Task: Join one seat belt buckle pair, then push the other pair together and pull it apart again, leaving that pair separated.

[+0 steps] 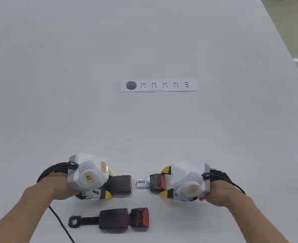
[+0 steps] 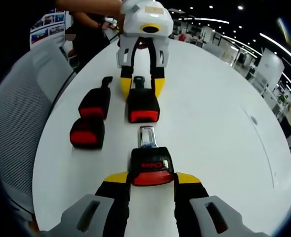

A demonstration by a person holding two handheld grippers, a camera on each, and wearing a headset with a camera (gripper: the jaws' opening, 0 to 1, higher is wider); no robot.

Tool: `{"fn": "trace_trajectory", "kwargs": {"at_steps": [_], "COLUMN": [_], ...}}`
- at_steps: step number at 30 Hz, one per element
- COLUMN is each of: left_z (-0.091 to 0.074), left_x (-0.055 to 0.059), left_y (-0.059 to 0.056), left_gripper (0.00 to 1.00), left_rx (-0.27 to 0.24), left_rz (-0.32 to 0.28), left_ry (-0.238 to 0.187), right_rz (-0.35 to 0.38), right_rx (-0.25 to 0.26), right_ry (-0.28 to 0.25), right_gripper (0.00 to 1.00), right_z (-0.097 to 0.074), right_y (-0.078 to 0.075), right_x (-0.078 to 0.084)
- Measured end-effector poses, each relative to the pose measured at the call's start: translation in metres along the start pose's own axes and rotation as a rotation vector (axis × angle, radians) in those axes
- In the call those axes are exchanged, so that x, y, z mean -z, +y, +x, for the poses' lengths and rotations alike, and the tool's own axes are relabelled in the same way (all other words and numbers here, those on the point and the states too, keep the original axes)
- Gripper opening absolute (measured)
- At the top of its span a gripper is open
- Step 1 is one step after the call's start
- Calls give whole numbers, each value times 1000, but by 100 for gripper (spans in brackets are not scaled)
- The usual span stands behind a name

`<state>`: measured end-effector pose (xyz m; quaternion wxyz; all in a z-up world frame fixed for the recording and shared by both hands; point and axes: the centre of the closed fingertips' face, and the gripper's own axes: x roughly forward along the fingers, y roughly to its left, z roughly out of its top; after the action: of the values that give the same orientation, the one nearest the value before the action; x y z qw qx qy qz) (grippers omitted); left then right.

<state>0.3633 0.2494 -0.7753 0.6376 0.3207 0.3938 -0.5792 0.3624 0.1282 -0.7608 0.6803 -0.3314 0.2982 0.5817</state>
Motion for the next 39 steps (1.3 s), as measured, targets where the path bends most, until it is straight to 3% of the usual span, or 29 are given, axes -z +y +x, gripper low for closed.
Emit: {"fn": "trace_trajectory", "kwargs": {"at_steps": [14,24,39], "left_z": [0,2,1], "left_x": [0,1,0], "left_y": [0,1,2], "left_gripper": [32,32,31], "left_rx": [-1,-4,-11], "left_rz": [-6,-11,-3], "left_ry": [-4,-9,-28], "right_rz": [-2,0,5], "right_rx": [-9,-10,-13], "right_ry": [-10,-28,-31], "right_gripper": [31,31,29], "right_z": [14,16,21], "right_y": [2,4,2], "right_x": [-7,-21,-20]}}
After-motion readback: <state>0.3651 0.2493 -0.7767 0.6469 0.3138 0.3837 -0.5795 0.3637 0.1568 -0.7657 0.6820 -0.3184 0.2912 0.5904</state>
